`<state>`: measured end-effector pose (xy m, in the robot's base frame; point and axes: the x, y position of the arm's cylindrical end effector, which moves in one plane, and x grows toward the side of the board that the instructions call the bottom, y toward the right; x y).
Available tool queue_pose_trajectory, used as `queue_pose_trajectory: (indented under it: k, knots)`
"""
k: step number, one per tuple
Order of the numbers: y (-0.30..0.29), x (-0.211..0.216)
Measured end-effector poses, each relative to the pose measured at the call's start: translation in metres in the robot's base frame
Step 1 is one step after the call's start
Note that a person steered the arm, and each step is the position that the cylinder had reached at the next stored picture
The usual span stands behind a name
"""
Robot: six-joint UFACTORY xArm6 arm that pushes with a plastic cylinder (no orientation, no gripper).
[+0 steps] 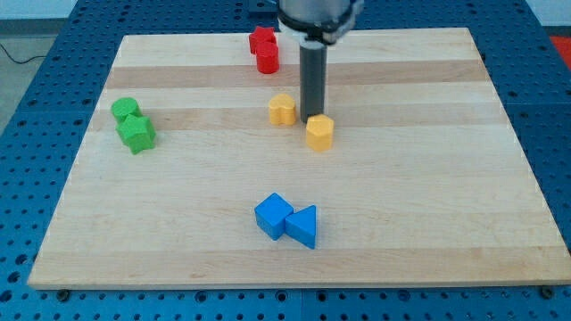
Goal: Move the yellow heart towards the bottom of the red circle
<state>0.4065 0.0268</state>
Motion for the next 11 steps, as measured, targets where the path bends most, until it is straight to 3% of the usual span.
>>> queue_pose_trajectory:
  k: [1, 2, 3, 5, 11]
  knots:
    - [0.004, 0.051]
    - [-0.012, 0.059]
    - [-0.056, 0.015]
    - [-0.081, -0.059]
    - [-0.034, -0.017]
